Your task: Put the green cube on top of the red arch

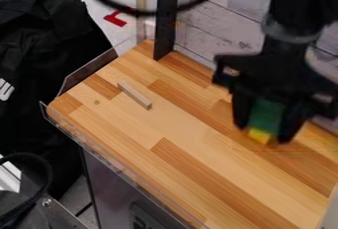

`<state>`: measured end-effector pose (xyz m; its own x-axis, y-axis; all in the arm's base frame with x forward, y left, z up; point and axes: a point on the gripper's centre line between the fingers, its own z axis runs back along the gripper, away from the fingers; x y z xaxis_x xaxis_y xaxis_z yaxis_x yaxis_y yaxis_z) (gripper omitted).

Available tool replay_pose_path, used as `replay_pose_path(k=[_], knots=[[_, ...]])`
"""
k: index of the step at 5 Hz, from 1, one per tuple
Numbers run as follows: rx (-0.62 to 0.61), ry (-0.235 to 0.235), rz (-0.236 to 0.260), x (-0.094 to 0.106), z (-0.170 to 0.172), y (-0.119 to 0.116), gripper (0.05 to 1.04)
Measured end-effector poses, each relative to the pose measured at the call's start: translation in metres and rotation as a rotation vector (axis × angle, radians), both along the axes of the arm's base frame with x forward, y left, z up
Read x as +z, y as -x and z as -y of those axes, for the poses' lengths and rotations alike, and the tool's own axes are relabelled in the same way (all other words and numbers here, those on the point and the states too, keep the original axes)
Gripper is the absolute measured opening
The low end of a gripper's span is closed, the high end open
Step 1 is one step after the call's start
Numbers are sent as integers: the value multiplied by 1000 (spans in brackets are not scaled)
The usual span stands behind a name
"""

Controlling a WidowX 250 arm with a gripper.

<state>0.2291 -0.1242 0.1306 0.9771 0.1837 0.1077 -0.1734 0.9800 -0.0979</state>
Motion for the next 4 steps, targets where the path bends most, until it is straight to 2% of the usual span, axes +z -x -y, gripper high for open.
replay_pose_path(k=[1,2,4], knots=[[-7,18,51,16,1,-14,545],[-9,15,48,16,-3,-28,545],[0,40,-33,-2,-8,-59,545]])
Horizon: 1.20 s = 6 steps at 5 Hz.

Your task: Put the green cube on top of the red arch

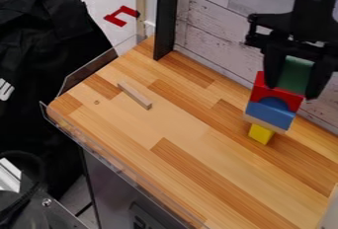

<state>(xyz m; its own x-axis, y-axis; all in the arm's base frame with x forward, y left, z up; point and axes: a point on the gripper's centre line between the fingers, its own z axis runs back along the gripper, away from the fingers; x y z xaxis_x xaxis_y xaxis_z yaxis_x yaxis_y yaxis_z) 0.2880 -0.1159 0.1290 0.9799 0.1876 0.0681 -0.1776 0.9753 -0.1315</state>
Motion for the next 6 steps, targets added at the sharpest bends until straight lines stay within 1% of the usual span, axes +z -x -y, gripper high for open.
replay_pose_path(k=[1,2,4,5,6], knots=[[23,12,-47,-13,-6,-6,545],[30,18,-62,-16,-11,-9,545],[38,18,-89,-27,-16,-26,545],[36,5,-112,-37,-17,-32,545],[40,-3,-125,-47,-15,-39,545]])
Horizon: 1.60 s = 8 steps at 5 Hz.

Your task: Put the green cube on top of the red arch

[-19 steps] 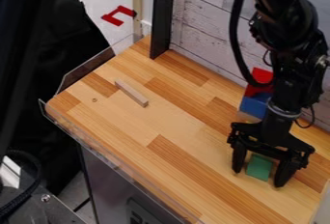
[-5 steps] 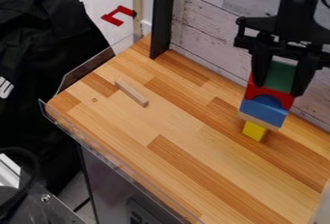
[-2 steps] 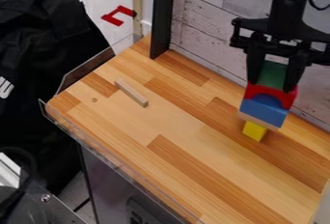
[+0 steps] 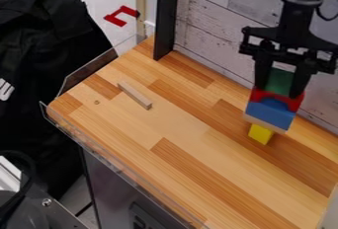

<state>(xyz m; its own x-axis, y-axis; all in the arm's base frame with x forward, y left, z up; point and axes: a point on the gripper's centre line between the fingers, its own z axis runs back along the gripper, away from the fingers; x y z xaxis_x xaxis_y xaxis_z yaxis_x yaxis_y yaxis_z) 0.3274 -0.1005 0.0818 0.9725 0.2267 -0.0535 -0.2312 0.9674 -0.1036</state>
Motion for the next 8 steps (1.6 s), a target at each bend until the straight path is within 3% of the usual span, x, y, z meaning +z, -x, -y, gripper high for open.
replay_pose_path(k=[4,5,6,7,8], knots=[[36,0,5,-8,2,-11,545],[38,6,4,-8,3,-11,613],[43,11,-16,-6,-1,-10,905],[77,39,-27,-6,-6,-11,1001],[105,71,-16,4,-9,-8,1000]])
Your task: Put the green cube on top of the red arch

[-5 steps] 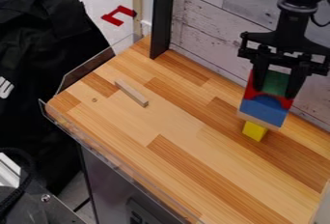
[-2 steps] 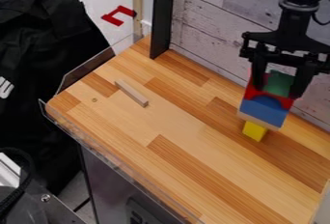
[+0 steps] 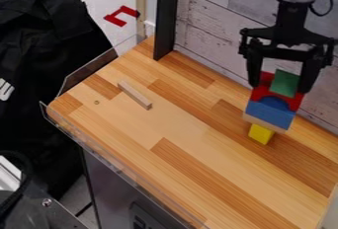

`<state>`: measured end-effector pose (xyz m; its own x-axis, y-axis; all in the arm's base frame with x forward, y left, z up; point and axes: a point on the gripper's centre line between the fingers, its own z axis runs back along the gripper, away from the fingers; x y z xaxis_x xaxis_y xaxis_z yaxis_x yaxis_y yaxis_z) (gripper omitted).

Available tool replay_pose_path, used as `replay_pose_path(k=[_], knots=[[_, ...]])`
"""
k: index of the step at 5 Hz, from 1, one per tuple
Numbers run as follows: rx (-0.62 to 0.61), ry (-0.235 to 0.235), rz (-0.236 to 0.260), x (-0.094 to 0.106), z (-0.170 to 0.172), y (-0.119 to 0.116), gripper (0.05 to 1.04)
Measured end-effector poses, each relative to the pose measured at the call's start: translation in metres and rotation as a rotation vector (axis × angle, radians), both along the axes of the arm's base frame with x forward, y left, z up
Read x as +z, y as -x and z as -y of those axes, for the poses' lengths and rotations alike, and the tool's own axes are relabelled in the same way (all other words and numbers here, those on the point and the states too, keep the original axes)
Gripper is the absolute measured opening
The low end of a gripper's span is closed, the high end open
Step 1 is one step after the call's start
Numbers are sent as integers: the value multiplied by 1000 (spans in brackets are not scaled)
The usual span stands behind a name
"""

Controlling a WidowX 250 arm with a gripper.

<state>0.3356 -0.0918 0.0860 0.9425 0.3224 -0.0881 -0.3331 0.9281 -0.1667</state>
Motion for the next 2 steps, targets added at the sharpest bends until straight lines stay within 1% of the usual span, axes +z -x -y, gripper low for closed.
replay_pose_path(k=[1,2], knots=[[19,20,36,21,-6,10,1000],[12,32,92,45,-3,21,1000]])
